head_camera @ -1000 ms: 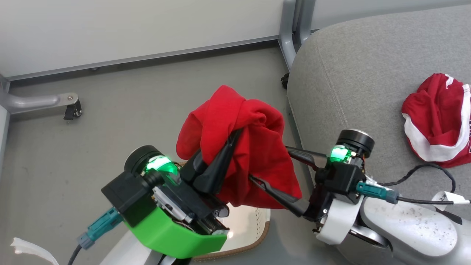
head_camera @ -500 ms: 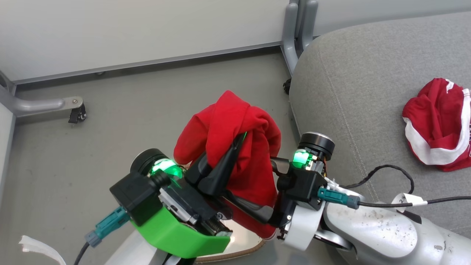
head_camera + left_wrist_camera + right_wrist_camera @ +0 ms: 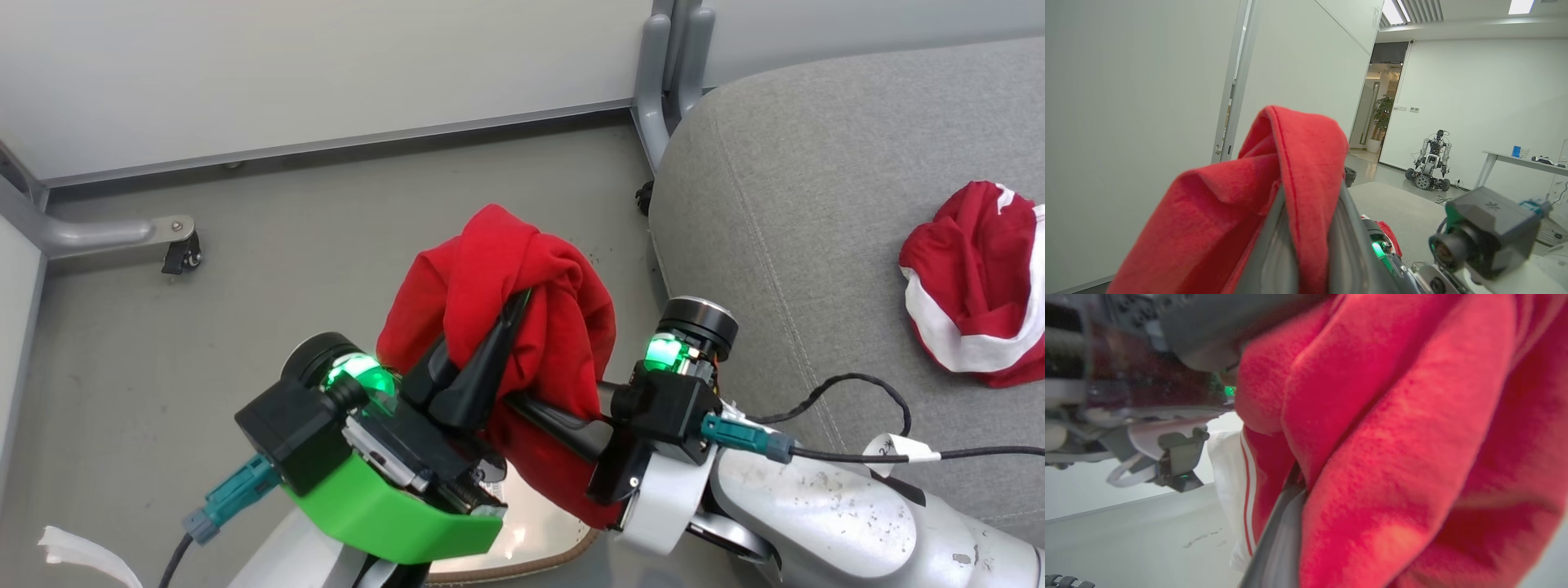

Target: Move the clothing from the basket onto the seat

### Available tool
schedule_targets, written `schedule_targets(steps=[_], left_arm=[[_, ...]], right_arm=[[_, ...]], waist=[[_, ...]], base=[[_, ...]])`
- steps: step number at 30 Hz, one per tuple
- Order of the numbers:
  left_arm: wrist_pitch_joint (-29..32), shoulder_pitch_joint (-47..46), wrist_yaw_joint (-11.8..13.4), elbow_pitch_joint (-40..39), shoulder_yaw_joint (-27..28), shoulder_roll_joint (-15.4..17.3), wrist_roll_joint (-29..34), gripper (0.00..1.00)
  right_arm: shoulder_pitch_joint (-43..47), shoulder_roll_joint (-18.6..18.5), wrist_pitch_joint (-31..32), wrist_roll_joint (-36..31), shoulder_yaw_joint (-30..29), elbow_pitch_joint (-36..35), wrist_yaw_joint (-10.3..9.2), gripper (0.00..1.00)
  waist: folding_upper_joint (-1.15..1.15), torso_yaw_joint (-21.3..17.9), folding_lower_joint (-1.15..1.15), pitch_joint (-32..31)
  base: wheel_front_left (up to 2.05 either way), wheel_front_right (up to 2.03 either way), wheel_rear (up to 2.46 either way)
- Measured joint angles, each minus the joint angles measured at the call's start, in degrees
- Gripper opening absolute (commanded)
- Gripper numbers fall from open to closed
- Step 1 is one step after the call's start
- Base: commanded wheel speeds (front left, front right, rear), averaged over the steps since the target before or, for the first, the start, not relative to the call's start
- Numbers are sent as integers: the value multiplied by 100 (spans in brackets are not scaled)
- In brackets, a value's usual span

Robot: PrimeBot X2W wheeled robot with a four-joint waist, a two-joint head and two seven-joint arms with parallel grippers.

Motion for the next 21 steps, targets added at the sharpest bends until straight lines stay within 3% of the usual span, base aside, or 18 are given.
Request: schedule_targets(steps=[4,6,7,15,21], left_arm=[[-1,48,-1,45,40,-29,-18,0],[-9,75,-1,103,84,-53,-49,84],[-9,86,0,120,121,-77,-51,100],[-10,264,-1,327,297,-107,-67,100],[-10,546,-1,599,733,-75,301,100]], right_arm=[[75,24,0,-53,-182,-71,0,0],[143,43,0,-133,-332,-135,0,0],[203,60,0,-210,-448,-185,0,0],[876,231,0,-847,-1644,-328,0,0],[1405,305,0,-1440,-2442,-493,0,0]], waist=[[0,-14,0,-22],[0,-23,0,-36],[0,-30,0,-43],[0,-122,0,-136],[0,-167,0,-214]], base=[[0,0,0],[0,0,0],[0,0,0],[0,0,0],[0,0,0]])
